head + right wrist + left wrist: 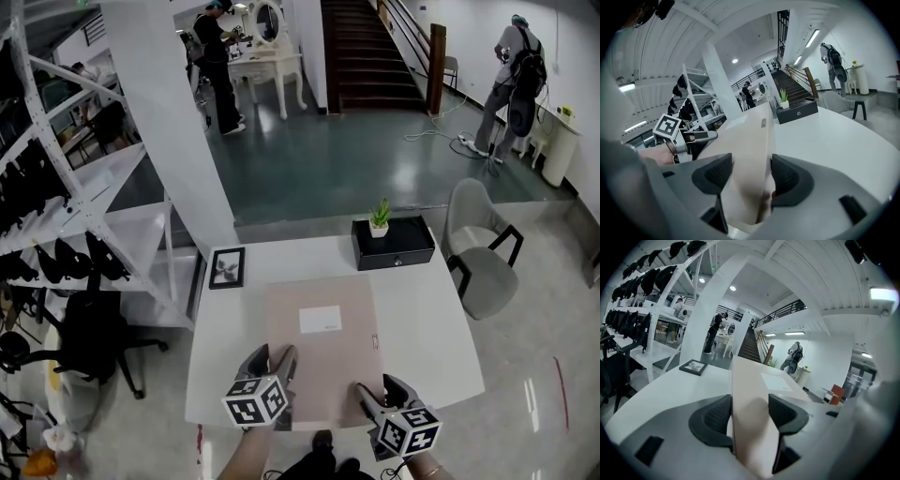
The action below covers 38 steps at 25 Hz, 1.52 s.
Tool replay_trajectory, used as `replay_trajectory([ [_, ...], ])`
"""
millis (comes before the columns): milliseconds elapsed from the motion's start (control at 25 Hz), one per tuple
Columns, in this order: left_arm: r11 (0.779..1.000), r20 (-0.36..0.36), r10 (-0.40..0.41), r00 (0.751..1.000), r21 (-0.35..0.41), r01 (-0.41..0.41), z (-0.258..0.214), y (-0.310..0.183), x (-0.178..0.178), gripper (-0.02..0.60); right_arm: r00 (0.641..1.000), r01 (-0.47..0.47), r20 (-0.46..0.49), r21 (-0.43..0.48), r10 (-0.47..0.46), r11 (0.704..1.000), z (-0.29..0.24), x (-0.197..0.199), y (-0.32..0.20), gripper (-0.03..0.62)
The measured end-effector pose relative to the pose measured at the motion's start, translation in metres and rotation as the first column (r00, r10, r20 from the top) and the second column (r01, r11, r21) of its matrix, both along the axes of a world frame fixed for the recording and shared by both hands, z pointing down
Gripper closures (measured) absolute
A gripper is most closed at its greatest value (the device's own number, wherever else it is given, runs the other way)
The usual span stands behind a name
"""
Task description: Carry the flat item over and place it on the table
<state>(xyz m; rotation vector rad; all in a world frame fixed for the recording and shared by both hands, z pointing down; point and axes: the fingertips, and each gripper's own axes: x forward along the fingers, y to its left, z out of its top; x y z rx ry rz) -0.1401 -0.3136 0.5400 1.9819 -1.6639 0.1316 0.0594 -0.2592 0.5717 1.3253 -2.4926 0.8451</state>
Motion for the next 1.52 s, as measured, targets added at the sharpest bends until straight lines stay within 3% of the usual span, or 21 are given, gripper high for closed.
replay_trajectory([
  [960,0.997,0.017,0.021,1.000,-0.070,-0.019,0.034,-0.063,-0.018,0.333,0.999,-0.037,-0.023,-0.050,0.036,0.998,0.030,-0.020,-0.057,0.333],
  [1520,0.984,0.027,0.008,1.000,-0.176,-0.003,0.053,-0.075,-0.018,0.334,0.999,-0.043,-0.013,-0.084,0.042,0.996,0.040,-0.018,-0.069,0.332],
])
